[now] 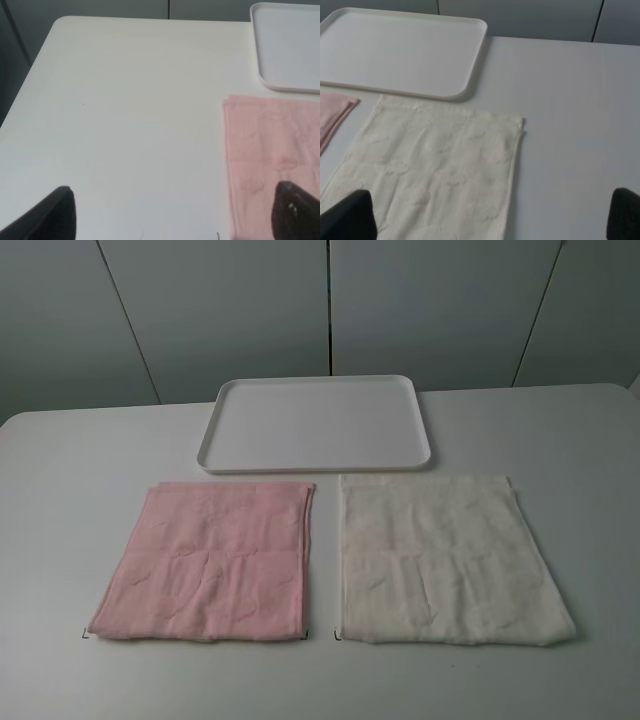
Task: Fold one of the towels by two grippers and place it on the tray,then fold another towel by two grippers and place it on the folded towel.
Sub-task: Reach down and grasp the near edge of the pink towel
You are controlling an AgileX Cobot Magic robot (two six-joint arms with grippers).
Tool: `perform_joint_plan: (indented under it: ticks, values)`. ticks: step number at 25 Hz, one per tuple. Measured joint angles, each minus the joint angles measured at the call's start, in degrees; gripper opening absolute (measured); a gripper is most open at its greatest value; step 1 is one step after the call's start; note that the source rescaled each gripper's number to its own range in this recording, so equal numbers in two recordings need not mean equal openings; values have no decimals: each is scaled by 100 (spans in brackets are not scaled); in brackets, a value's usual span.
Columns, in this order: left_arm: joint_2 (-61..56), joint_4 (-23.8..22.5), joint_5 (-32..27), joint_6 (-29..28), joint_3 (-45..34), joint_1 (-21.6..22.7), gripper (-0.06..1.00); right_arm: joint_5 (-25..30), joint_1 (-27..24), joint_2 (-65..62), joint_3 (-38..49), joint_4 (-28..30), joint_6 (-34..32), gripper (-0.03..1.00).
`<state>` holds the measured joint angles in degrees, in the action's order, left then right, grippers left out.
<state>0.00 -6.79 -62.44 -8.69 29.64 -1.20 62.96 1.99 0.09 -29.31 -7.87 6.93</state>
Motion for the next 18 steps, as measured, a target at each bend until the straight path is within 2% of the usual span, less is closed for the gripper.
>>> perform_joint_plan:
  ticks: [18]
  values:
    - [0, 0, 0, 0, 0, 0, 100, 0, 0, 0, 0, 0, 0, 100]
